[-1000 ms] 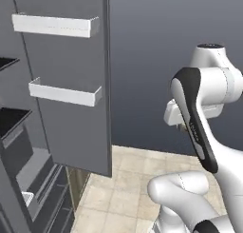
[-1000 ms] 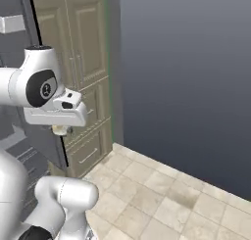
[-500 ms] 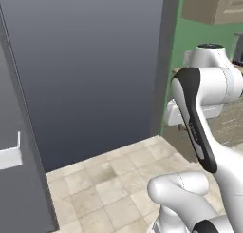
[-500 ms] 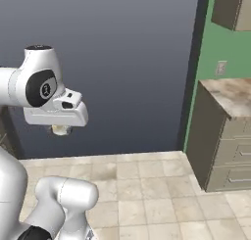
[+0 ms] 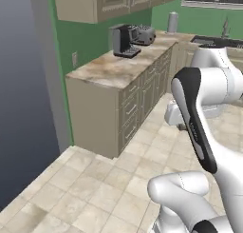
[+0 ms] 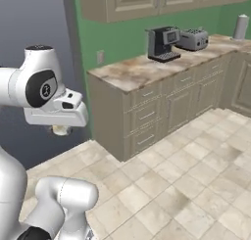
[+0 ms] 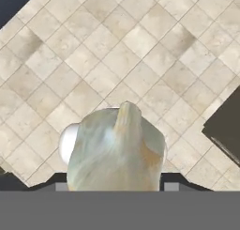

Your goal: Retrieve the bottle and the shaker from the cabinet and place them next to the mixing bowl on the counter. Then add garlic from the fridge to the mixing bowl.

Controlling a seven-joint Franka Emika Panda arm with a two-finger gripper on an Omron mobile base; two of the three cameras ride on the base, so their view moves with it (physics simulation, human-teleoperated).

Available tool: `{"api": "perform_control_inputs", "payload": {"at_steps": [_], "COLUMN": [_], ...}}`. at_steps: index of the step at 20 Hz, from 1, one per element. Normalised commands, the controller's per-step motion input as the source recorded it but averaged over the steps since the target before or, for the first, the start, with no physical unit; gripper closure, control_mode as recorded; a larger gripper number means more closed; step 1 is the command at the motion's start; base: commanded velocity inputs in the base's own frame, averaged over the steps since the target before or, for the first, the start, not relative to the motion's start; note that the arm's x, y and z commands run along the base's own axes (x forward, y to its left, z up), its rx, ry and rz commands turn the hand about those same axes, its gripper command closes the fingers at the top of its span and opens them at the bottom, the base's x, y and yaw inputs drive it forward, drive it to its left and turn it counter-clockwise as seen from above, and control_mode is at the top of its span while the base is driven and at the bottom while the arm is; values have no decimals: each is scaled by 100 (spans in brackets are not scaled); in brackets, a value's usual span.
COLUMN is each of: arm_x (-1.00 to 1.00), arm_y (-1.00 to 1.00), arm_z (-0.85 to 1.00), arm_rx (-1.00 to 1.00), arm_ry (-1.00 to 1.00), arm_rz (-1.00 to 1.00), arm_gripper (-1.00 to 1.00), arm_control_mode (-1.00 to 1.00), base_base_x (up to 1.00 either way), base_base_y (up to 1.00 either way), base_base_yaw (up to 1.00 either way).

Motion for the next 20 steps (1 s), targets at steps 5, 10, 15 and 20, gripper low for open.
{"api": "perform_control_inputs", "payload": {"at_steps": [5,10,15,20], "arm_x": [0,0,0,0], "arm_y": [0,0,0,0], "arm_z": [0,0,0,0], "arm_rx": [0,0,0,0], "arm_ry": [0,0,0,0], "arm_rz": [0,0,0,0], "arm_gripper": [100,100,100,100], "arm_control_mode": [100,100,100,100], "base_base_x": [52,100,100,100], "base_base_y": [49,55,51,10], "base_base_yaw": [-78,-55,-43,-37]}}
